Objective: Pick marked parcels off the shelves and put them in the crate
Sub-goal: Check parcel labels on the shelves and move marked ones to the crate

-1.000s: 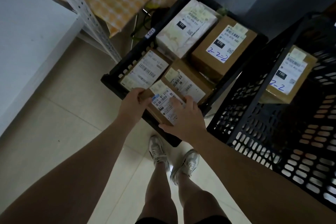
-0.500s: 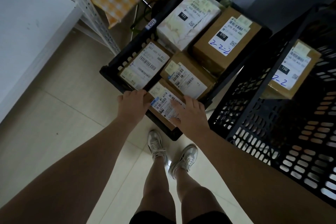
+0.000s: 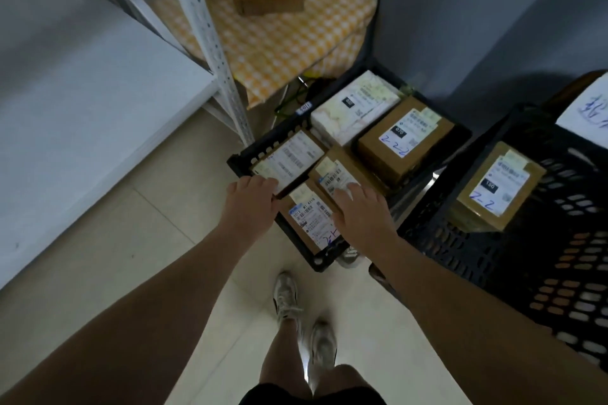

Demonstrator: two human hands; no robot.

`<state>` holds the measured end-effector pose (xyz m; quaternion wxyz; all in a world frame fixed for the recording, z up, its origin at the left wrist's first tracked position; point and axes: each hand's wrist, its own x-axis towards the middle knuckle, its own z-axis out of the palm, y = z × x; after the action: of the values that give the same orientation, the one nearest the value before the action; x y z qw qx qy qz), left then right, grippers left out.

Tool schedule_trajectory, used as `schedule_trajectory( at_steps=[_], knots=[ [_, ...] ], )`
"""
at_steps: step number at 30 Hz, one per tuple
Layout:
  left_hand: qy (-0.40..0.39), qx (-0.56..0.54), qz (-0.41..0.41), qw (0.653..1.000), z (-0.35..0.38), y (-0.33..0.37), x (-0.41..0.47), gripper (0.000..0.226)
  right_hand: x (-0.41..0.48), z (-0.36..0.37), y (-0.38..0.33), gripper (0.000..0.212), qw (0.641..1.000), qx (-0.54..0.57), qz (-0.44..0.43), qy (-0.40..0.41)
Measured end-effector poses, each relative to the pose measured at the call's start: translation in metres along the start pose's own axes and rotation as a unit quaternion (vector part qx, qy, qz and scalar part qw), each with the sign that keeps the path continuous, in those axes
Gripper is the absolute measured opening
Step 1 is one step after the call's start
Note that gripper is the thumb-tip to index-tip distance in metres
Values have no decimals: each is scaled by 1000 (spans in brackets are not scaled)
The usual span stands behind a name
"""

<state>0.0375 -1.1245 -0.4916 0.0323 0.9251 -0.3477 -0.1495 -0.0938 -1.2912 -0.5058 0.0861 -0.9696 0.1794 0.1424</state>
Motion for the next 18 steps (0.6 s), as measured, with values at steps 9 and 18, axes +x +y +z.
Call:
schedule_trajectory(
  at_steps=[9,18],
  knots=[
    [133,25,8,991,-111,13,-86,40,-46,-129,-27,47,993,-14,-87,75],
    [329,102,-28,938,-233,-30,-179,30,-71,-252,-128,34,936,52,-246,247]
  ],
)
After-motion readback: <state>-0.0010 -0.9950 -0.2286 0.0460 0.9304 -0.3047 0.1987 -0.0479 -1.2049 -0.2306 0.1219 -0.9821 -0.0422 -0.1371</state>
